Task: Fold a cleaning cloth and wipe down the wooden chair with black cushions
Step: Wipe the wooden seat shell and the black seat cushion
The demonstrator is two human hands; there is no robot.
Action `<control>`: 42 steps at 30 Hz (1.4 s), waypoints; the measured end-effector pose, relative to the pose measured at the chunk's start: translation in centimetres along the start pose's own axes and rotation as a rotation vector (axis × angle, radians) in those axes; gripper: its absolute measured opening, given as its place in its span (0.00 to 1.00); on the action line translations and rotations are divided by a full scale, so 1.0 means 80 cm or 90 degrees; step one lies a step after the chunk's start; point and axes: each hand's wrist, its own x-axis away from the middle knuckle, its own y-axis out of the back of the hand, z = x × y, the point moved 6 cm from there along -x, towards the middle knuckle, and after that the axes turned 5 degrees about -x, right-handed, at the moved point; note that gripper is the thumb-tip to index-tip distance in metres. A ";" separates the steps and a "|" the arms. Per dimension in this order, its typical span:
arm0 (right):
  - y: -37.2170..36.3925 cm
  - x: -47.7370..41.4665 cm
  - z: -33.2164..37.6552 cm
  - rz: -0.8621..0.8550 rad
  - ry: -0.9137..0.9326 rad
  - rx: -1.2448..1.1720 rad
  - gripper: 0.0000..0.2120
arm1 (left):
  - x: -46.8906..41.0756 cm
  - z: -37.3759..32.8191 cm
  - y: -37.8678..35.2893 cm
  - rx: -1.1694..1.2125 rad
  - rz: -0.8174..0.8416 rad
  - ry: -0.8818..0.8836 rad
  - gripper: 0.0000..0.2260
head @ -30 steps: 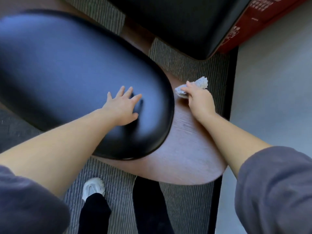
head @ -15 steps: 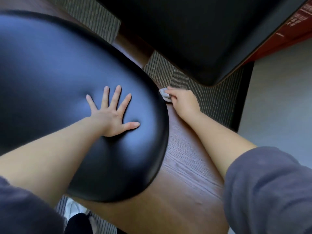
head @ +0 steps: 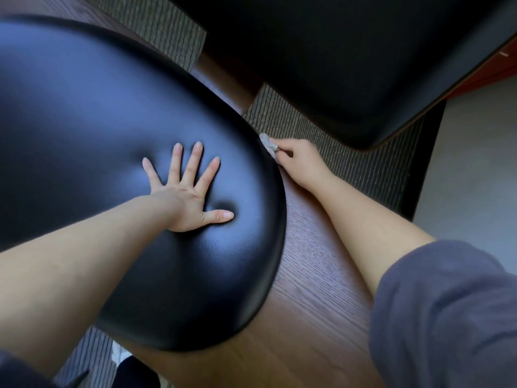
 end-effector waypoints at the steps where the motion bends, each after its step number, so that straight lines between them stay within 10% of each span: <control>1: 0.002 0.015 -0.006 -0.013 0.008 0.012 0.16 | 0.000 0.000 0.000 -0.002 0.000 0.001 0.45; 24: -0.003 0.173 0.003 -0.121 0.090 0.405 0.06 | 0.043 -0.012 -0.021 0.049 -0.058 0.001 0.41; 42: -0.019 0.245 0.041 -0.042 0.147 0.694 0.19 | 0.120 0.026 -0.096 -0.019 -0.121 -0.068 0.40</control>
